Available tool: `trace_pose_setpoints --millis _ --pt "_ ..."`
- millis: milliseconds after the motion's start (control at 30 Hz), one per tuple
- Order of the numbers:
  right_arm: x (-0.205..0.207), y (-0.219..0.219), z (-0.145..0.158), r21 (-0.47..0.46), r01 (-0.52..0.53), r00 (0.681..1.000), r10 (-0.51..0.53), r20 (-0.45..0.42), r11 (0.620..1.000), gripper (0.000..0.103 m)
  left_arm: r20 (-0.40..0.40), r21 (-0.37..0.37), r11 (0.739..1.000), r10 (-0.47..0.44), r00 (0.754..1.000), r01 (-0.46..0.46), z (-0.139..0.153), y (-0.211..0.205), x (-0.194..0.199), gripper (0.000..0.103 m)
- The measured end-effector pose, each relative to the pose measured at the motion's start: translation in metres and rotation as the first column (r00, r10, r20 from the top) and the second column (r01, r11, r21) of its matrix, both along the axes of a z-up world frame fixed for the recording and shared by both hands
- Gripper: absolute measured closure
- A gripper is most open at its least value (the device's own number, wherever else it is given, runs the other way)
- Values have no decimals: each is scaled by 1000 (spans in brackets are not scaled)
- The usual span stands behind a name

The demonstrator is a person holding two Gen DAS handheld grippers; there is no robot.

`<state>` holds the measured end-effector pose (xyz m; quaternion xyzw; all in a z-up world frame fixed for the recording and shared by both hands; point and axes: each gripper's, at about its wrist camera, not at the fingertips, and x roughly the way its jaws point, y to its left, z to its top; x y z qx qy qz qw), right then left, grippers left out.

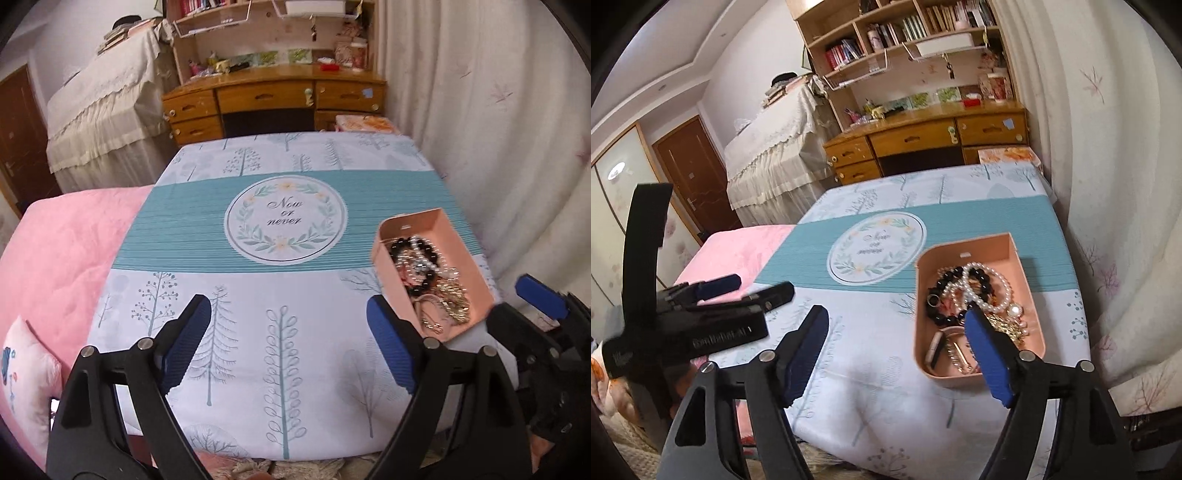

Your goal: Organize jewelry

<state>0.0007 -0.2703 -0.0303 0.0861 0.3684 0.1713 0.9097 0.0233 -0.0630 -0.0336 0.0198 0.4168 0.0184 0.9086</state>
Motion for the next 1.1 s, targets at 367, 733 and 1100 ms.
trace_pose_setpoints --millis 367,733,1100 --pt "-17 13 15 -20 21 999 -20 36 1000 21 92 -8 1000 -20 996 21 18 -6 -28 18" --pt "-20 14 11 -30 43 998 -41 48 999 21 72 -51 999 -15 997 19 12 1 -30 18" --pt "-21 16 12 -25 42 998 -41 53 999 21 102 -47 999 -10 995 15 14 2 -34 18"
